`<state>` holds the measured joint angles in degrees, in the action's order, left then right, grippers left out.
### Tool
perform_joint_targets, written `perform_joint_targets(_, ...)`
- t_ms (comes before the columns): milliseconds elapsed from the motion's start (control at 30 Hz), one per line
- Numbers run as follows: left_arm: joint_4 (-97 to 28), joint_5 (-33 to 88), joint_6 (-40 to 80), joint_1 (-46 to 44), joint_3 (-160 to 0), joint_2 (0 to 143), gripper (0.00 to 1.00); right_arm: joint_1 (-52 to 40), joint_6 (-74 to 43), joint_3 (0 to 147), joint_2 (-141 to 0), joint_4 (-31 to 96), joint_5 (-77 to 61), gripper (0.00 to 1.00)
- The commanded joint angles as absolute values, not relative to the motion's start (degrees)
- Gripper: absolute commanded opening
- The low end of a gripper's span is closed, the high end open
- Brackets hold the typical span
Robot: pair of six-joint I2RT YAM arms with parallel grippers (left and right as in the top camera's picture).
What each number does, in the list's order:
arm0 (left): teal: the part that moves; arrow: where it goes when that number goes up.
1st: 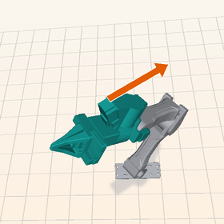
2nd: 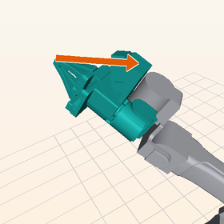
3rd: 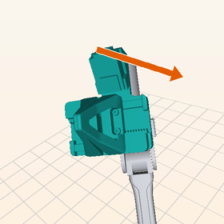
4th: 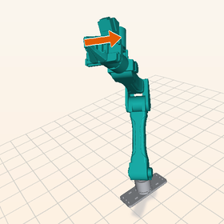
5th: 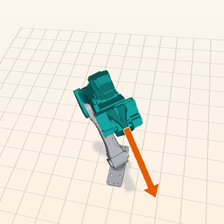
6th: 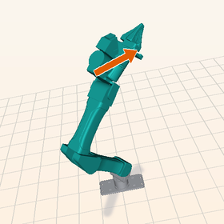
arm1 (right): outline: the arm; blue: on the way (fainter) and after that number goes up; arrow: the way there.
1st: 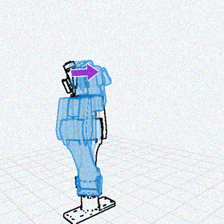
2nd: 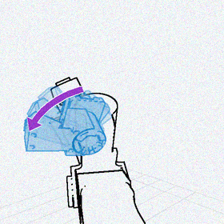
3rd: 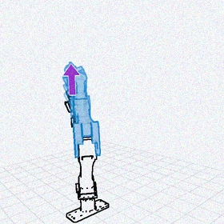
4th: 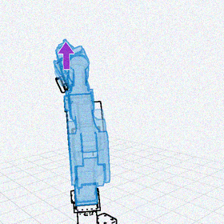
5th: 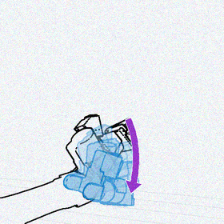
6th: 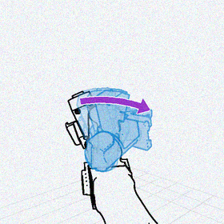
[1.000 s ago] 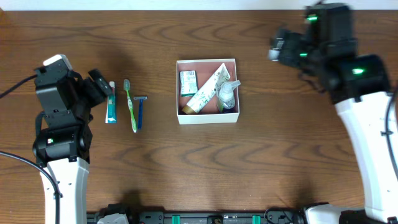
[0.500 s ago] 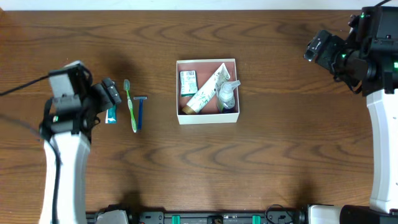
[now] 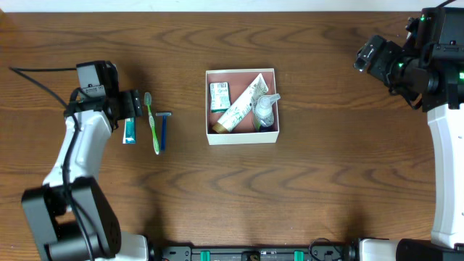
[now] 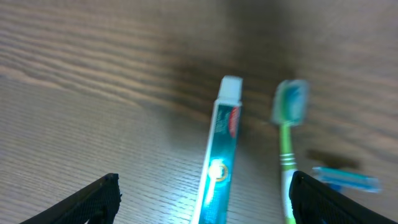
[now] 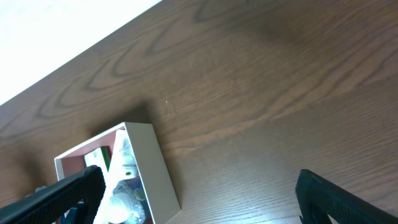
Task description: Pack container
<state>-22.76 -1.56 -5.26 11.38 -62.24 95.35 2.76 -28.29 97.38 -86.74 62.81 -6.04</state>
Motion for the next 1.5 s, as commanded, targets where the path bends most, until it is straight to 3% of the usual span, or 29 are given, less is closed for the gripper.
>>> perform_joint_targets(0,-22.6,-3.7,-8.6,12.7,-63.3,98.8,0.87,3.0,-28.7,97.7,-87.0,62.8,-6.4,0.99)
perform_joint_targets(567,-16.1,-1.5,-9.9,13.9,-63.3,109.1,0.81,3.0,-28.7,97.7,-87.0,62.8,-6.4,0.99)
perform_joint_targets(1233,-17.3,-1.6,-10.5,13.9,-63.3,106.2,0.28,3.0,-28.7,97.7,-87.0,62.8,-6.4,0.99)
perform_joint_targets(1467,-17.9,-1.5,-10.4,13.9,-63.3,100.0,0.24,3.0,-28.7,97.7,-87.0,62.8,-6.4,0.99)
